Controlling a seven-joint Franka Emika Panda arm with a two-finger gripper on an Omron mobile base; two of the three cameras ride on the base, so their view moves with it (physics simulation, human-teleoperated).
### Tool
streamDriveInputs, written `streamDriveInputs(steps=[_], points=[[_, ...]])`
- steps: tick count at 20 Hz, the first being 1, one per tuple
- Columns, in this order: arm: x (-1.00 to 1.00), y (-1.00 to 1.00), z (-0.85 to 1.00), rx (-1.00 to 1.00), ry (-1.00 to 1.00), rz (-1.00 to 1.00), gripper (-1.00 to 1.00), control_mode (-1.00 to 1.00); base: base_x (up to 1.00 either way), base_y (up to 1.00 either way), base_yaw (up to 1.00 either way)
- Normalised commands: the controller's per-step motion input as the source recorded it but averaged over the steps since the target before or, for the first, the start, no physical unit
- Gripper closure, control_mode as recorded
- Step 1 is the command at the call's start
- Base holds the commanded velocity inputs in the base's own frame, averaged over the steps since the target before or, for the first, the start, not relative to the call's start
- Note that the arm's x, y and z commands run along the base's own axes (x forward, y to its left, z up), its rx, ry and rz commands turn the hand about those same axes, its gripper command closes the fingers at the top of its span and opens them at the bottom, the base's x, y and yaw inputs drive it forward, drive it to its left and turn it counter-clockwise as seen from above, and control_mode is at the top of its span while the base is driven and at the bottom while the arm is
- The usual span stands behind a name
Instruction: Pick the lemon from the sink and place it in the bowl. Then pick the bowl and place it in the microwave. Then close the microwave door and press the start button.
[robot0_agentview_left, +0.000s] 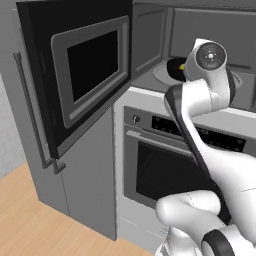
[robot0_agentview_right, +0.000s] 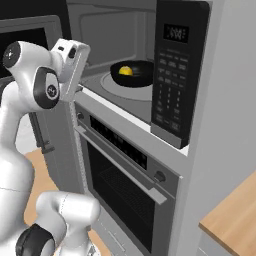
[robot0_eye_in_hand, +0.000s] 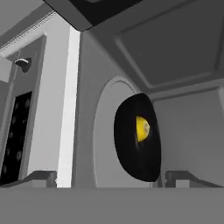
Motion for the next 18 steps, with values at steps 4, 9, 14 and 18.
streamDriveInputs(steps=[4, 9, 14, 18], points=[[-1.00, 0.44, 0.12, 0.00, 0.00, 0.00, -1.00, -1.00, 0.00, 0.00, 0.00], [-0.81, 0.64, 0.00, -0.10, -0.06, -0.17, -1.00, -1.00, 0.00, 0.00, 0.00], [-1.00, 0.50, 0.00, -0.09, -0.09, -0.19, -1.00, -1.00, 0.00, 0.00, 0.00], [-0.98, 0.48, 0.00, -0.02, -0.04, -0.15, -1.00, -1.00, 0.00, 0.00, 0.00]])
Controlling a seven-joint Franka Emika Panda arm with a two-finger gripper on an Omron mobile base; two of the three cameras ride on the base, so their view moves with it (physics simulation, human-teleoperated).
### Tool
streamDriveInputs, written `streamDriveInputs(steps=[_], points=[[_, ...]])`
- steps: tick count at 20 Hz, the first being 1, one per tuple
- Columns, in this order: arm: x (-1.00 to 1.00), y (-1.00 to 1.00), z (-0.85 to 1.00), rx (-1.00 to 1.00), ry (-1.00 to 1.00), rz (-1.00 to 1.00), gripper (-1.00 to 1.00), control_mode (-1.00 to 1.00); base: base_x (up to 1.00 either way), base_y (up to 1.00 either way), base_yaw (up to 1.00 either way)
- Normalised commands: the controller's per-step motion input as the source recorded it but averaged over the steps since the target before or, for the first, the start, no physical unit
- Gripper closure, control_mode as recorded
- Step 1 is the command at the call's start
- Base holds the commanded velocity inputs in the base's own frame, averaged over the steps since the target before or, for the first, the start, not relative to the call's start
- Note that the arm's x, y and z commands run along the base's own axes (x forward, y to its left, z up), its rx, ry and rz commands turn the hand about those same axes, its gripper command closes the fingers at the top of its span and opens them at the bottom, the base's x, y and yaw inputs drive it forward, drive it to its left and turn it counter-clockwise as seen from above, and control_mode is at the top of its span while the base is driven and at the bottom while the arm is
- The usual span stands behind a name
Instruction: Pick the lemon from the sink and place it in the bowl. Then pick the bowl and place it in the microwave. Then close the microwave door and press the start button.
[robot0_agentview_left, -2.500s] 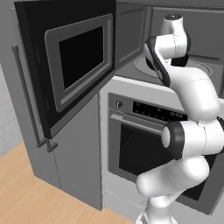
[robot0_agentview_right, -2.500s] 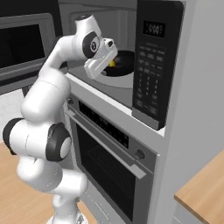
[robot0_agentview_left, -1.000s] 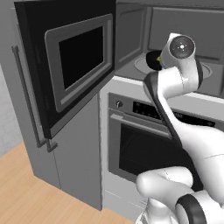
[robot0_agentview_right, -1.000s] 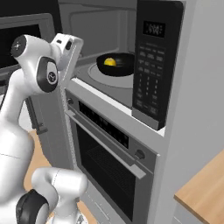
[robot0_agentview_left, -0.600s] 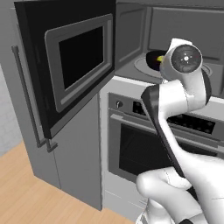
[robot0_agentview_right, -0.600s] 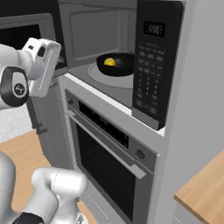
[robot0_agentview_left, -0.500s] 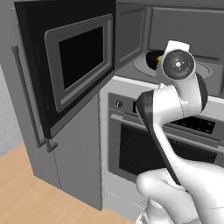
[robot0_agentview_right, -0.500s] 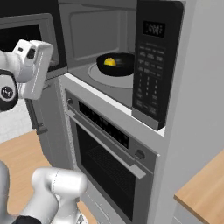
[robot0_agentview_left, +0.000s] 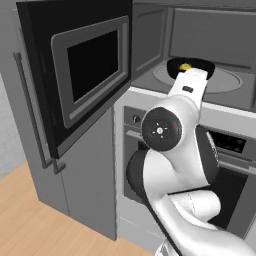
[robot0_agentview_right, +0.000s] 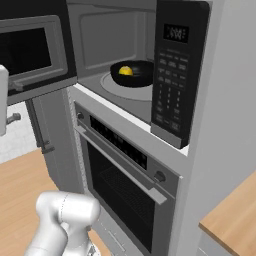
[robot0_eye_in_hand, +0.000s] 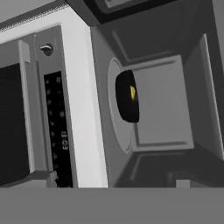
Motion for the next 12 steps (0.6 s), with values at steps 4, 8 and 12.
streamDriveInputs(steps=[4, 8, 12], points=[[-0.66, 0.55, 0.00, 0.00, -0.02, -0.09, -1.00, -1.00, 0.00, 0.00, 0.00], [-0.64, 0.50, -0.07, 0.00, -0.01, -0.06, -1.00, -1.00, 0.00, 0.00, 0.00], [-0.37, 0.56, -0.27, 0.03, 0.00, -0.05, -1.00, -1.00, 0.00, 0.00, 0.00]])
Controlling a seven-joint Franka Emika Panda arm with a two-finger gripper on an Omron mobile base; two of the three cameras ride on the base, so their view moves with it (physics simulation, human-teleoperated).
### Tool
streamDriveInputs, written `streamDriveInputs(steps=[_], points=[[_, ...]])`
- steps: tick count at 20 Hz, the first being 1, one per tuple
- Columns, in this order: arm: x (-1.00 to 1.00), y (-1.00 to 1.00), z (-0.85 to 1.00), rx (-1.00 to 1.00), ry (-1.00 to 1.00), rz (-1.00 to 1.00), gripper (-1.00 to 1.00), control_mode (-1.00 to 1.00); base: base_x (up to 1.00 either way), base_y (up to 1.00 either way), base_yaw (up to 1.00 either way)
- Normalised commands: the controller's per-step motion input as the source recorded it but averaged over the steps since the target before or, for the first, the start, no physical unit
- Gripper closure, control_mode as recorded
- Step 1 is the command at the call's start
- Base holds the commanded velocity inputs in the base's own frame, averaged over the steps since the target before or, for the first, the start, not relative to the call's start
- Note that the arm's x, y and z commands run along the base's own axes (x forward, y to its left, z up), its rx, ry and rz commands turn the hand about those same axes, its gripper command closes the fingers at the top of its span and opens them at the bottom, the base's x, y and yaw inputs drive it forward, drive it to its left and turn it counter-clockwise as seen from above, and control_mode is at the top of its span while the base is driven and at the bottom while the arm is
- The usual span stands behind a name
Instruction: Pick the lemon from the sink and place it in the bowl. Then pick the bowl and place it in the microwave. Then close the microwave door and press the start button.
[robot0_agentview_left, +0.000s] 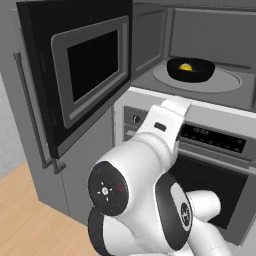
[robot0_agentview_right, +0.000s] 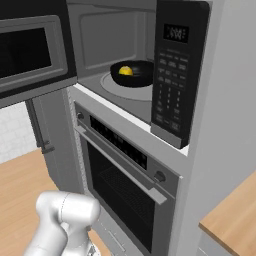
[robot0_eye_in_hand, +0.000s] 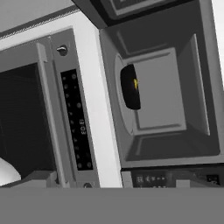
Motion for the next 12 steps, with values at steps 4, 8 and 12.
streamDriveInputs(steps=[4, 8, 12], points=[[0.09, 0.78, -0.36, 0.01, 0.00, 0.00, -1.00, -1.00, 0.00, 0.00, 0.00], [0.13, 0.89, -0.51, 0.05, 0.00, -0.01, -1.00, -1.00, 0.00, 0.00, 0.00], [0.03, 0.94, -0.59, 0.03, -0.04, -0.05, -1.00, -1.00, 0.00, 0.00, 0.00]])
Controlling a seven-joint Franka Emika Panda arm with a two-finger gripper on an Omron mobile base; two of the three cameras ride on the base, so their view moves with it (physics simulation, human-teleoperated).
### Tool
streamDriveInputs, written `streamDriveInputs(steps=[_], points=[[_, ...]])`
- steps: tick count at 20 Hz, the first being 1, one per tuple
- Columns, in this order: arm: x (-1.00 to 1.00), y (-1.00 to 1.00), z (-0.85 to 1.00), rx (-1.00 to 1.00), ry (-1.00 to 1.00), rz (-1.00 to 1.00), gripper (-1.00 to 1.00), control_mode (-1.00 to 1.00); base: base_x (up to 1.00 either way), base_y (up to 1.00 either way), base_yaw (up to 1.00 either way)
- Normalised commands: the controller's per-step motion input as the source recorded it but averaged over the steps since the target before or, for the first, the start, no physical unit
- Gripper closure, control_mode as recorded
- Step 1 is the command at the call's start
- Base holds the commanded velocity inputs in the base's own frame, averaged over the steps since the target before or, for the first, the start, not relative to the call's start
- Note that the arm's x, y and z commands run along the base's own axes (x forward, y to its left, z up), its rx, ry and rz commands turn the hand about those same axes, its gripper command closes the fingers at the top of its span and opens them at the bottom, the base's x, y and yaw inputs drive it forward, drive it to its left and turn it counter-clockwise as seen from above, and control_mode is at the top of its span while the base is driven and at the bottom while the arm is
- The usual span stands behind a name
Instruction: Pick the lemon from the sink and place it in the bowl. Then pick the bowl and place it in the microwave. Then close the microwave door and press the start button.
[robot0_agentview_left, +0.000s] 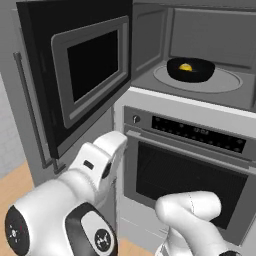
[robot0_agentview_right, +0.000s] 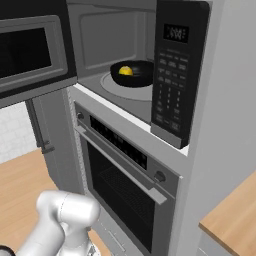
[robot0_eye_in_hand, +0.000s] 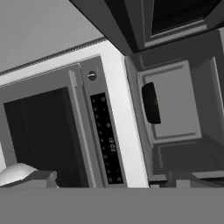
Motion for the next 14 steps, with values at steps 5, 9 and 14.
streamDriveInputs(steps=[5, 9, 14], points=[[0.11, 0.91, -0.66, -0.01, -0.06, -0.07, -1.00, -1.00, 0.00, 0.00, 0.00], [0.52, 0.57, -0.76, 0.00, -0.16, -0.07, -1.00, -1.00, 0.00, 0.00, 0.00], [0.65, 0.46, -0.37, -0.01, -0.12, -0.10, -1.00, -1.00, 0.00, 0.00, 0.00]])
